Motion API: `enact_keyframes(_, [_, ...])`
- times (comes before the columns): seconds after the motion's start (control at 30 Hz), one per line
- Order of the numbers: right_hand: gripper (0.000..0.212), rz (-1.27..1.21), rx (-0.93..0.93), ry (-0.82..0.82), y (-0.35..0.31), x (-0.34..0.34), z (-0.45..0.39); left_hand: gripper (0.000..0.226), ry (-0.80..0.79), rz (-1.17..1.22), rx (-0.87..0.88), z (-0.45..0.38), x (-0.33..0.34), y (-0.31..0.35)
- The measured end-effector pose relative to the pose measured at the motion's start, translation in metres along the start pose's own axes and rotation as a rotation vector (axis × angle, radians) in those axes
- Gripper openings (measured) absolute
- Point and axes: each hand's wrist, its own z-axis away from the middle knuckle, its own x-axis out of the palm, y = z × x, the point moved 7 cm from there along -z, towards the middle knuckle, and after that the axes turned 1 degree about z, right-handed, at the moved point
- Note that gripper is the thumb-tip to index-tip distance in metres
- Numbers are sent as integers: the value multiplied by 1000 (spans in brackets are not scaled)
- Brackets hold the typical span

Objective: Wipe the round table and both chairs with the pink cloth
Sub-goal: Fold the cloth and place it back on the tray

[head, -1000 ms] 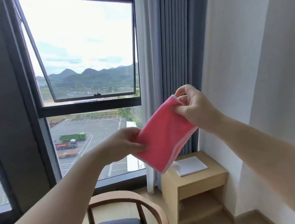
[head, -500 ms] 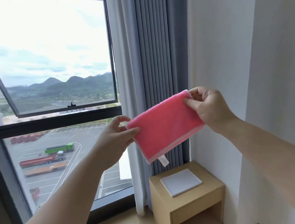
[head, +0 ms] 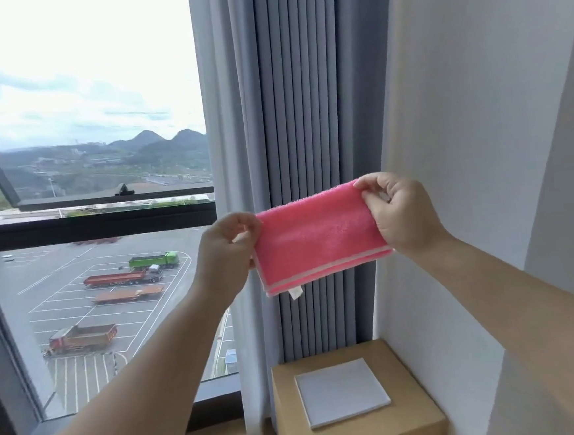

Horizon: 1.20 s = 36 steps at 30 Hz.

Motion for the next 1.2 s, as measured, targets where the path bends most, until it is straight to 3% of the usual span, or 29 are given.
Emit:
enact_keyframes(0.13, [28, 40, 46, -104, 64, 26, -17, 30, 20, -120, -62, -35, 19, -47])
enact_keyframes(0.2, [40, 55, 109, -208, 108, 47, -31, 23, -50, -198, -94, -59, 31, -80])
enact_keyframes(0.37, [68, 104, 244, -430, 209, 104, -63, 63, -281, -292, -181, -129, 58, -174])
enact_keyframes(0.63, [73, 271, 450, -580, 381, 181, -61, 73, -453, -526, -305, -194, 96, -354])
enact_keyframes(0.83, [75, 362, 578, -811, 516, 239, 19, 79, -505, -694, -487, -156, 110, -499])
enact_keyframes(1.2, [81, 431, 773, -1294, 741, 344, 246, 74, -618, -893, -885, -2, 130, -784])
